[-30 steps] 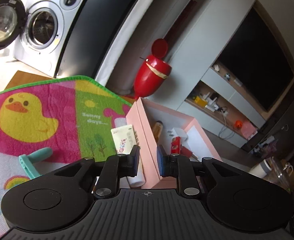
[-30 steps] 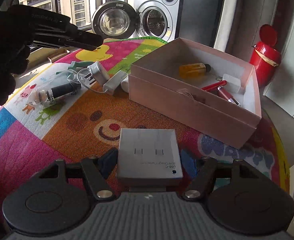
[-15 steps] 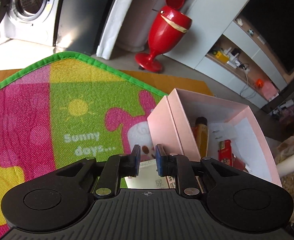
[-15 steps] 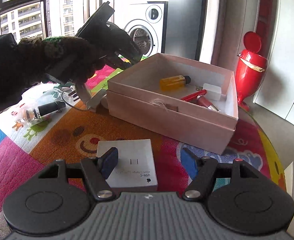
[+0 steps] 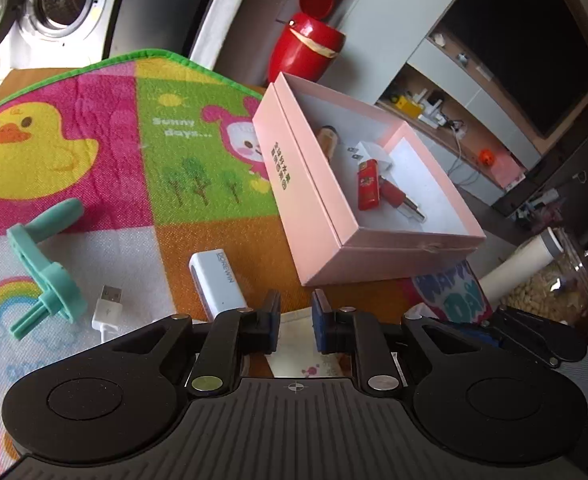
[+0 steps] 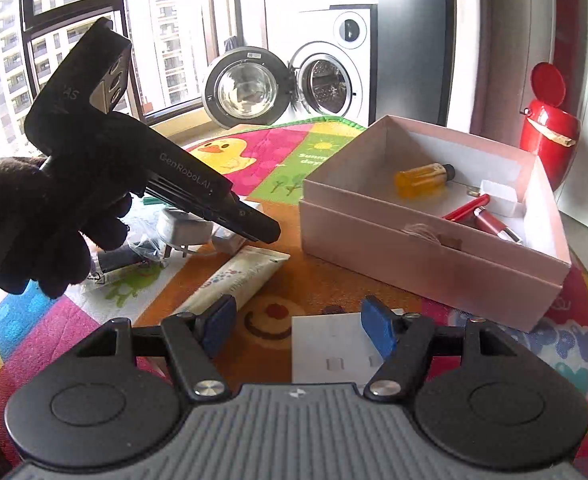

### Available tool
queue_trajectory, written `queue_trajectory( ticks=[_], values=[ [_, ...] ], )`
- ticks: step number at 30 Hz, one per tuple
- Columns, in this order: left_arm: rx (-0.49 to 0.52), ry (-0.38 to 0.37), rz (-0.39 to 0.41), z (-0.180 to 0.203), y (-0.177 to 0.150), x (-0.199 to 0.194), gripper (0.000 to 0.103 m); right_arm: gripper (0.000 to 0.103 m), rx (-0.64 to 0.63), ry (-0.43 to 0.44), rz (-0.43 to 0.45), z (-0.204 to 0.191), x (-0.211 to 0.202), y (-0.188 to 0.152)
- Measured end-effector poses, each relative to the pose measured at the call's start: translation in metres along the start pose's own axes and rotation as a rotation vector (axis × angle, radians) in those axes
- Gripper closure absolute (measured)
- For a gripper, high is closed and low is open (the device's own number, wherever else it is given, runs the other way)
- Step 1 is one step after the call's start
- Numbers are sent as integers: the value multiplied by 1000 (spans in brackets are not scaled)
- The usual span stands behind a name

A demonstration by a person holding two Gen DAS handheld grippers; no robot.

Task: Organize rigid objects
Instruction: 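Grasp the white charger with cable using the left tool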

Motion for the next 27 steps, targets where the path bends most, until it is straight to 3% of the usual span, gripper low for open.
queue_trajectory(
  ticks=[5,6,7,9,12,15,17,20,22,23,25,27],
  values=[
    [-48,105,189,-4,11,-52,84,35,-54,104,-72,-37,28,-3],
    [-73,131,213,-7,13,-58,84,46,-68,92,-95,-41,34,-6],
    [-86,133,221,-8,13,-62,84,47,-87,70,-100,-42,38,-7],
    [-71,115,214,-4,9,-69,84,61,-123,31,-100,-42,36,-8],
    [24,101,152,8,-2,-67,84,73,-102,-41,-106,-22,25,-11],
    [69,108,97,10,-17,-58,84,73,-70,-100,-114,-2,12,-15],
    [85,167,82,3,-22,-49,85,72,-45,-81,-105,5,0,-17],
    [44,228,146,-16,-11,-46,85,69,-6,-65,-50,12,-21,-14],
    [35,336,216,-30,2,-49,83,60,-24,-93,-2,15,-33,-12],
    [24,373,242,-35,9,-50,83,51,-39,-117,20,16,-39,-11],
    [-13,340,267,-35,19,-53,83,47,-64,-159,50,19,-44,-9],
    [-9,205,256,-18,22,-52,83,46,-67,-175,62,26,-47,-8]
  ],
)
Point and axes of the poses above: each gripper's, at about its wrist camera, not at the fingertips, and x roughly the way its jaws point, z to its right, y to its top, the point moved 4 cm from there along x, roughly the way its jaws point, and after that the axes turned 12 degrees about z, right-handed, at the moved point
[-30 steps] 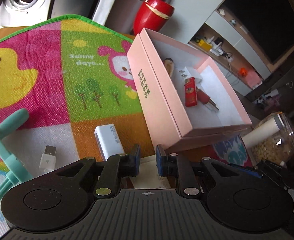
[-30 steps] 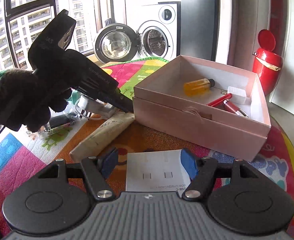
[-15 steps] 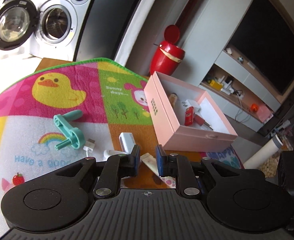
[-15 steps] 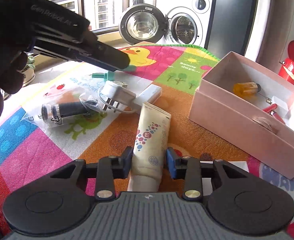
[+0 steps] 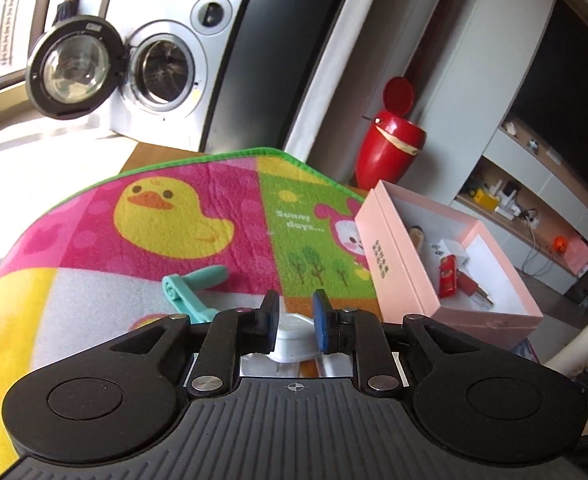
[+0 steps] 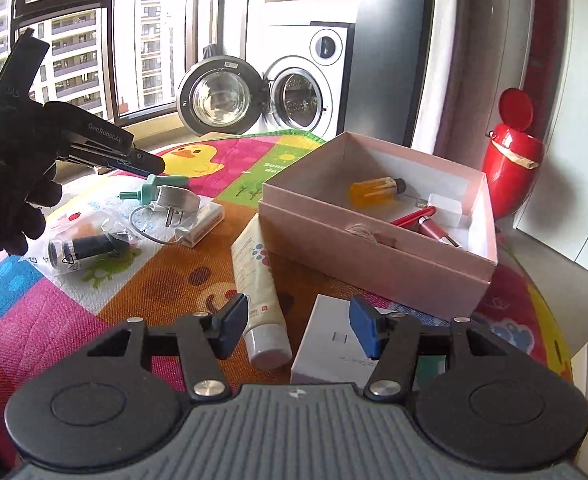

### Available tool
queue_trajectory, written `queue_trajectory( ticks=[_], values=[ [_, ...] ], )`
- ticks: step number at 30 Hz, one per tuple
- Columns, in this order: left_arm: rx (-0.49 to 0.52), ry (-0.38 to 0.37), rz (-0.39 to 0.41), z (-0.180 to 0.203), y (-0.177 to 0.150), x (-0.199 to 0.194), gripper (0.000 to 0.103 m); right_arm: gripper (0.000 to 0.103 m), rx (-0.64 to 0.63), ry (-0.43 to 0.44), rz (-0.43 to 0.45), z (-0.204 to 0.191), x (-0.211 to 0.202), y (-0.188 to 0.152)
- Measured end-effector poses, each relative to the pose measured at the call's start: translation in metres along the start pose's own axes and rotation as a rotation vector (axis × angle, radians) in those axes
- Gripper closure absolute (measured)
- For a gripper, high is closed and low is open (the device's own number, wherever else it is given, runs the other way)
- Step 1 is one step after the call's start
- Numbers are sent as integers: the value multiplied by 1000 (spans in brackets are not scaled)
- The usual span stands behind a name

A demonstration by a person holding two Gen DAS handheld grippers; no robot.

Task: Organize rigid objects
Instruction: 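Grasp the white charger with cable using the left tool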

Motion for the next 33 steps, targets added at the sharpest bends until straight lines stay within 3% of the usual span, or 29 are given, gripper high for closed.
queue_trajectory(
  ticks=[3,4,7,10,18,22,25,30,33],
  values=[
    [63,-150,-69,35,-14,5,80,46,15,2,7,6,-2,-1],
    [108,-140,-94,44,-21,10,77,46,17,1,6,6,-2,-1],
    [192,23,-108,42,-34,28,79,46,31,-7,-4,9,-1,-5],
    [153,96,-89,28,-33,39,80,46,31,-17,-10,10,-1,-10],
    [234,25,-153,43,-49,52,77,45,59,-34,-13,13,0,-19],
    [282,-32,-168,51,-67,26,79,45,-11,-9,25,2,-5,-9],
    [272,-97,-204,54,-84,-7,78,45,-47,39,16,-9,0,-3],
    [220,-86,-194,48,-95,-35,78,46,-135,165,-47,-41,23,-3],
    [195,-87,-173,47,-92,-29,77,48,-148,127,-93,-47,44,-5]
  ],
)
Point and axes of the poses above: each gripper's, at about its wrist camera, not at the fingertips, and x roughly the way its jaws point, z to its right, y to its top, the point moved 4 cm from there along x, roughly the way its jaws point, and after that the axes turned 12 degrees about z, right-handed, at the moved point
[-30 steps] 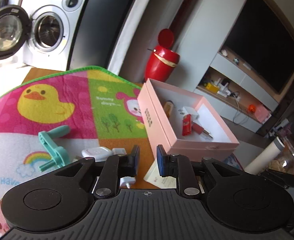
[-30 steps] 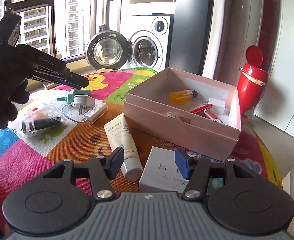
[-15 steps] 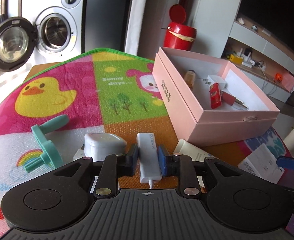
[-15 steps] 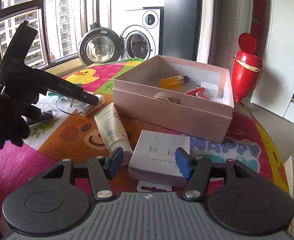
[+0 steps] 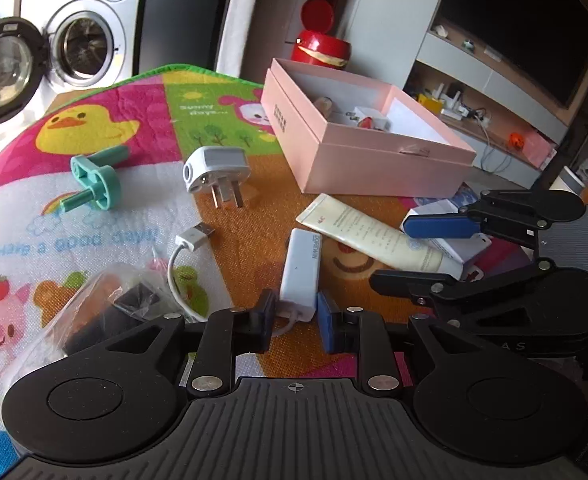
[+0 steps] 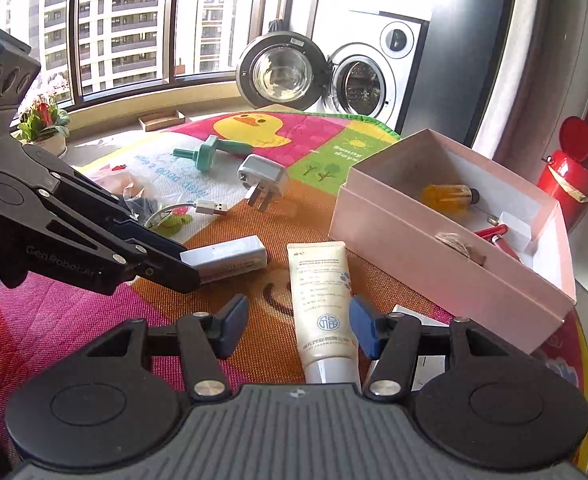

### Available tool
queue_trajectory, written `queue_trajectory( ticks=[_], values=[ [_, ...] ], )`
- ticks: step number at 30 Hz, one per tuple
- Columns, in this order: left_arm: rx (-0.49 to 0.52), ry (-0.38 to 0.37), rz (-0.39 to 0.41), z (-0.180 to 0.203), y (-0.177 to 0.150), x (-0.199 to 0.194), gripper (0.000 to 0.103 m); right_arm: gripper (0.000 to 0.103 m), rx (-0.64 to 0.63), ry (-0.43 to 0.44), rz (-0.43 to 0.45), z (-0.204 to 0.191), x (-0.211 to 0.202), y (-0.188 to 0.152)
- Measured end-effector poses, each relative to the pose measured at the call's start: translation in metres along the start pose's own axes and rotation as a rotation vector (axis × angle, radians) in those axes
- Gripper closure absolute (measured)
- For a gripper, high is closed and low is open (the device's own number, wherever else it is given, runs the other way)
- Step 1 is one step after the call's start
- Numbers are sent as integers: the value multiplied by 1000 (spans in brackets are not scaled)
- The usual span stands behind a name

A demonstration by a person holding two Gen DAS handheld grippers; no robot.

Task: Organize rigid objects
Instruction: 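Grasp the white charger with cable using the left tool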

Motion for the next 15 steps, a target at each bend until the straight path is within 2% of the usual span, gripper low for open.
queue_trajectory(
  ticks=[4,6,12,15],
  values=[
    [35,-7,7,6,10,20,77,53,102,12,-55,12,14,-2],
    [60,-6,6,10,16,29,77,63,112,38,-76,13,9,-4],
    [178,8,-23,21,19,45,77,64,119,29,-79,18,-6,-14],
    [191,10,-38,22,16,40,77,64,129,22,-65,20,-3,-13]
  ],
)
Point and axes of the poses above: each gripper's, at about its wrist camera, not at the fingertips, and x roughly the way its jaws point, z to its right, y to its top, the point moved 4 cm from there along x, roughly the way its jaws point, and after that the axes turned 12 degrees about z, right-handed, at the moved point
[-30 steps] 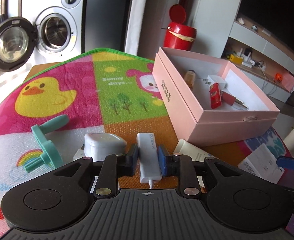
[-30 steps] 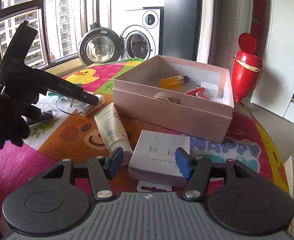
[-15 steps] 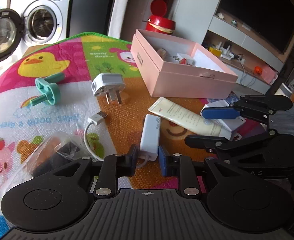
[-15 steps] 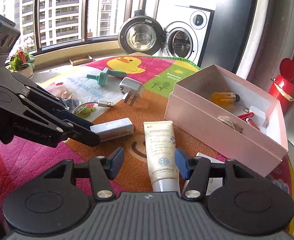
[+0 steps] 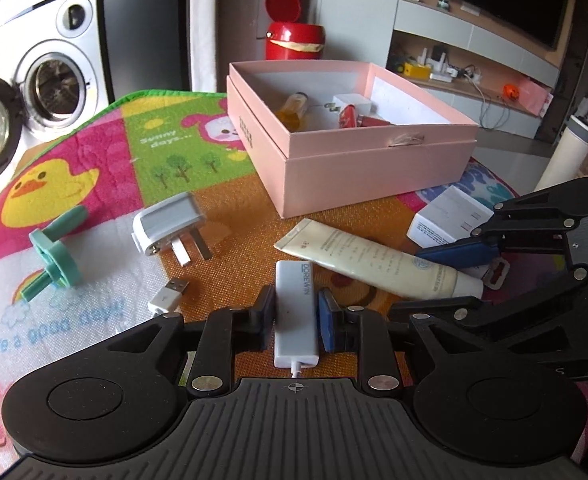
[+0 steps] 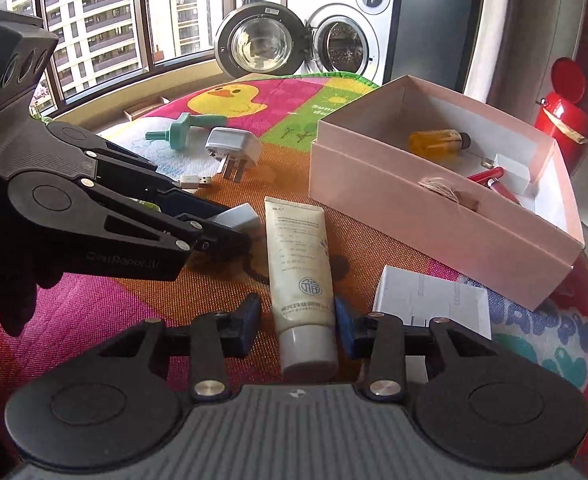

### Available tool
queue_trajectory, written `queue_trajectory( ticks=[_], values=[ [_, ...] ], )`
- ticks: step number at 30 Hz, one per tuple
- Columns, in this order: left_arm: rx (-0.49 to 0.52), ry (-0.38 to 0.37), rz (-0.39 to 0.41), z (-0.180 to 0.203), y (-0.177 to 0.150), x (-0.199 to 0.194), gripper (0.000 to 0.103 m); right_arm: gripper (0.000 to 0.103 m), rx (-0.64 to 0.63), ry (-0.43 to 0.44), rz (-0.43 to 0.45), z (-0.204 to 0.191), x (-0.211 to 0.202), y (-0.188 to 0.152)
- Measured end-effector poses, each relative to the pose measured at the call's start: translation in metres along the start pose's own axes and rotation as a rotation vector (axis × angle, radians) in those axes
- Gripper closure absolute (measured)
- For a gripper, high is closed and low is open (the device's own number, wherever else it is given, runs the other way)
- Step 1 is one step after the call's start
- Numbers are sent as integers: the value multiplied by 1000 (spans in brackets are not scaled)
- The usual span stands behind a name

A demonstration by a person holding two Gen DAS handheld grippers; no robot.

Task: Organize rigid objects
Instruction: 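Grasp the white charger with cable using the left tool, then carry the white charger into the pink box and open the left tool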

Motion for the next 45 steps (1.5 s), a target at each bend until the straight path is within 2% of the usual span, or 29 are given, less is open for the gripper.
queue_trajectory(
  ticks=[4,8,12,15,16,19,21,24,26,28,30,33,38,43,44,45],
  values=[
    [-54,0,32,-5,-6,-5,77,64,9,-6,18,-1,10,6],
    [14,11,61,2,-11,-10,78,66,-36,-18,0,-9,6,8],
    [-15,-25,67,9,-20,-31,78,66,-99,-27,14,-17,-27,0],
    [-7,-56,121,19,-17,-57,78,66,-85,-22,75,-15,-68,9],
    [0,-70,153,23,-9,-67,79,66,-86,-26,100,-14,-78,14],
    [18,-110,290,30,33,-101,79,67,-105,-64,256,-8,-124,53],
    [49,-101,410,32,72,-124,79,102,-105,-92,341,2,-147,87],
    [80,-59,540,27,131,-142,79,102,-77,-151,459,25,-169,137],
    [50,-50,574,19,162,-140,79,102,-25,-157,473,43,-170,162],
    [3,-69,565,10,177,-131,79,102,2,-130,463,54,-165,172],
    [-24,-70,541,5,179,-116,79,102,6,-128,426,62,-151,168],
    [-50,-87,472,2,165,-89,79,102,-3,-130,351,66,-123,145],
    [-94,-116,343,-3,142,-34,79,102,51,-162,220,83,-77,108],
    [-113,-155,364,2,154,-11,78,101,62,-157,193,83,-77,76],
    [-133,-162,385,4,163,-5,78,98,58,-159,188,82,-78,72],
    [-149,-160,388,5,171,1,78,91,54,-163,179,81,-78,66]
  ],
)
Point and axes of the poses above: each gripper's, at about its wrist camera, not at the fingertips, and x roughly the way its jaws point, z to its right, y to its top, the point moved 4 cm from there along x, roughly the way its jaws point, and after that the axes turned 12 degrees about z, right-handed, at the moved point
